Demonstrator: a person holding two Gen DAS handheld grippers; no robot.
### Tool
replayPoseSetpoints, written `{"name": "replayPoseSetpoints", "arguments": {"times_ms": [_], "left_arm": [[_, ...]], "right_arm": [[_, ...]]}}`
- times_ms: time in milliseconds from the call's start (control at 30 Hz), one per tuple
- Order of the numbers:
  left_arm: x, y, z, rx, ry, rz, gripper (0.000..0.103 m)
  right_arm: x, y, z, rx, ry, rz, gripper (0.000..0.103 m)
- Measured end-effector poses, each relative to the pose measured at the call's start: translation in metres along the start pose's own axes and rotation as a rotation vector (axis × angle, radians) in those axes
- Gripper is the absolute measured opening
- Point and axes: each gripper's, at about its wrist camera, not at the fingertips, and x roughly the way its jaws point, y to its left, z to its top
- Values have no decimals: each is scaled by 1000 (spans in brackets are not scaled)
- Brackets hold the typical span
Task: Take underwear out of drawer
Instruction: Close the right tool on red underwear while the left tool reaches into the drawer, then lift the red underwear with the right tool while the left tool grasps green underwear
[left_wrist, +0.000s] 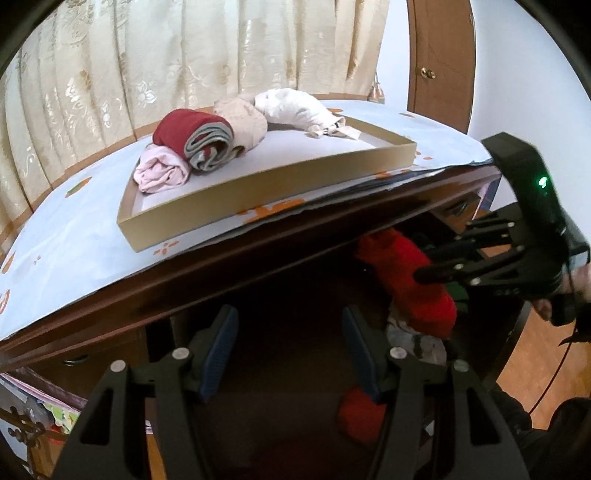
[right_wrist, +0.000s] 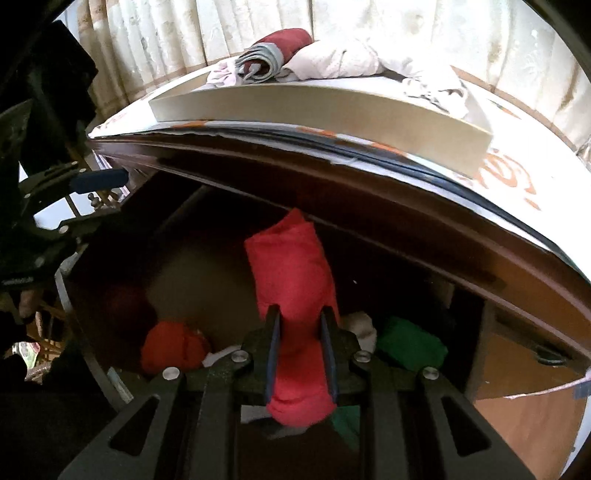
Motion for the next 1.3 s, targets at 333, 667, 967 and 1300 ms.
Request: {"name": "replayPoseSetpoints", "arguments": {"times_ms": [333, 667, 967, 1300], "left_arm": [[5, -4, 1, -2, 10, -8, 59], [5, -2, 2, 1, 16, 9, 59], [9, -3, 1, -6, 20, -7, 59], [6, -9, 10, -1, 9, -4, 59]], "right_arm": [[20, 6, -1, 3, 21, 23, 24], [58, 25, 8, -114, 155, -6, 54], [84, 42, 11, -188, 281, 23, 45], [30, 35, 21, -77, 76, 52, 38]]}}
